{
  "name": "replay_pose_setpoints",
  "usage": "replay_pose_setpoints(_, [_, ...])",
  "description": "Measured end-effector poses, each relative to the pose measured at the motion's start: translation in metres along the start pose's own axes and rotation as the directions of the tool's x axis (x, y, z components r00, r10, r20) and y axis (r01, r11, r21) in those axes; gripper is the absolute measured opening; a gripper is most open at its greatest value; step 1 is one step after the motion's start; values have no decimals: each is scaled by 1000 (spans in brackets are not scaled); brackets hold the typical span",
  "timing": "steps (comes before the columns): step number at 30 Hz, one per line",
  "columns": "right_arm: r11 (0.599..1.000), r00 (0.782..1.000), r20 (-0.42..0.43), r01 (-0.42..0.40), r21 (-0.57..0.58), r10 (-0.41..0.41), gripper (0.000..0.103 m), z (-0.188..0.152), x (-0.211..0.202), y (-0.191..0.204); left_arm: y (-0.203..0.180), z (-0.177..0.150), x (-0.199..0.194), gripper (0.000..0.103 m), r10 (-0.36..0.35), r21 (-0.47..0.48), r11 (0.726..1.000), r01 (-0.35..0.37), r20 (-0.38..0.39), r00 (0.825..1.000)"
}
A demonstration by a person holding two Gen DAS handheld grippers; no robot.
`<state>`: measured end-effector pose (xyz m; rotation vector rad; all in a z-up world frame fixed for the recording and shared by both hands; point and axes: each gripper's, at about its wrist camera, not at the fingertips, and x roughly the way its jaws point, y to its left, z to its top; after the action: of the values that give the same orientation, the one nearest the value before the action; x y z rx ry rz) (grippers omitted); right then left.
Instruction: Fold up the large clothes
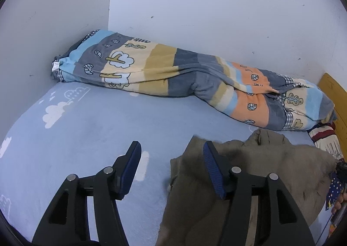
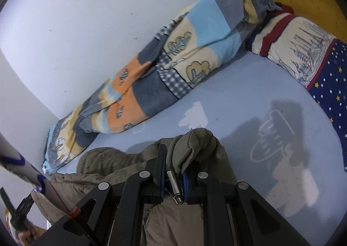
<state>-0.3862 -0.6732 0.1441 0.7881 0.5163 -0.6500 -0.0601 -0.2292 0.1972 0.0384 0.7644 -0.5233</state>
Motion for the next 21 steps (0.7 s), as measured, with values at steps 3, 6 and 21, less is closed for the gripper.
replay_pose_setpoints(3, [999, 999, -25, 23, 44, -22, 13, 3, 20, -11, -15, -9, 2, 59, -35, 32, 999, 36, -10, 999])
replay_pose_setpoints(6, [993, 998, -62, -5, 122, 12, 19, 7, 39, -26, -47, -21, 4, 59, -94, 88, 991, 96, -26, 995])
replay_pose_setpoints(21, [991, 989, -70, -129, -18, 127, 48, -9, -6, -16, -188, -73, 47, 59, -137, 313, 934, 176, -141, 980])
